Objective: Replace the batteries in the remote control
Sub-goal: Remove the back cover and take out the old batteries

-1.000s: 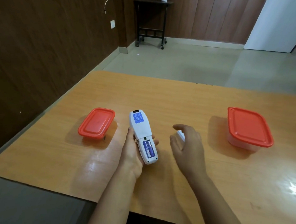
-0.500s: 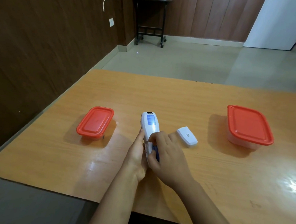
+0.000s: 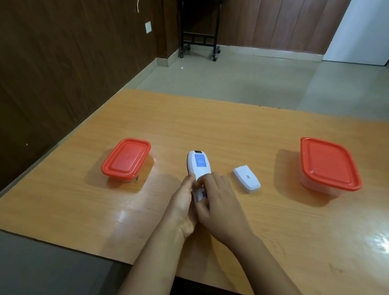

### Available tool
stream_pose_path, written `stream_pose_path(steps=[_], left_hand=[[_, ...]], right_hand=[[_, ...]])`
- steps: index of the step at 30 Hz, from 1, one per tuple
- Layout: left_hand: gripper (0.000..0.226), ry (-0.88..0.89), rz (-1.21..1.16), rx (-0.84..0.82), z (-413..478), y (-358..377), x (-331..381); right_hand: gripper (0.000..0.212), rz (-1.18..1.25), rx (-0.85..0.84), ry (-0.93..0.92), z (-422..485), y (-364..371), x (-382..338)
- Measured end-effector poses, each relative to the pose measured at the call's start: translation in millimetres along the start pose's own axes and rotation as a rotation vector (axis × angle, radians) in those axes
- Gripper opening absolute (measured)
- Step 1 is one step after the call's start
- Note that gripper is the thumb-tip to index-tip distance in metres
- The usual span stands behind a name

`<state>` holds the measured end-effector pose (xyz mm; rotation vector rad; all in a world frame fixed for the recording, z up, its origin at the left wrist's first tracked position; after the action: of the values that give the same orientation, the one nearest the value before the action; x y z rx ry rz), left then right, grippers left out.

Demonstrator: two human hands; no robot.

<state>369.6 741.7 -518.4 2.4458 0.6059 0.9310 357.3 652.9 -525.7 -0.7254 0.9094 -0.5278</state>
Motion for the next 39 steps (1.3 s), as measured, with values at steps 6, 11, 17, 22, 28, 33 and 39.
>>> stream_pose_path(steps=[6, 11, 17, 22, 28, 33, 39], left_hand=[[0.047, 0.032, -0.019, -0.054, 2.6, -3.9, 8.3], [0.048, 0.011, -0.01, -0.036, 1.8, -5.5, 8.6], [0.052, 0.0, -0.08, -0.014, 7.9, -15.8, 14.2], [0.039, 0.045, -0.14, 0.007, 9.7, -13.6, 17.5], [0.032, 0.046, -0.12, 0.039, 12.9, -14.7, 15.2], [0.032, 0.048, -0.099, 0.044, 11.9, -11.7, 14.0], [0.03, 0.052, -0.085, 0.036, 9.0, -10.0, 13.6]], right_hand=[[0.043, 0.072, 0.053, 0.035, -5.2, -7.6, 0.4], [0.036, -0.048, 0.093, 0.053, -2.5, -7.8, 3.8], [0.017, 0.114, 0.09, 0.095, -1.2, -11.7, 0.4], [0.023, 0.623, 0.108, 0.314, 1.9, -27.0, 12.6], [0.024, 0.23, 0.454, 0.61, -14.0, -59.9, 89.9], [0.022, -0.056, 0.364, 0.575, -23.5, -56.3, 106.6], [0.029, -0.211, 0.18, 0.536, -21.6, -45.8, 102.9]])
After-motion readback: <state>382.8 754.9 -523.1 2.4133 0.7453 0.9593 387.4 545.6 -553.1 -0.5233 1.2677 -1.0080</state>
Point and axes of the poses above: each hand's wrist, its own z-axis towards the middle knuckle, its own y-axis out of the palm, x = y × z, the point moved 1 cm from there along z, towards the middle knuckle, and after that the axes turned 10 degrees about -y, right-handed, at the moved point
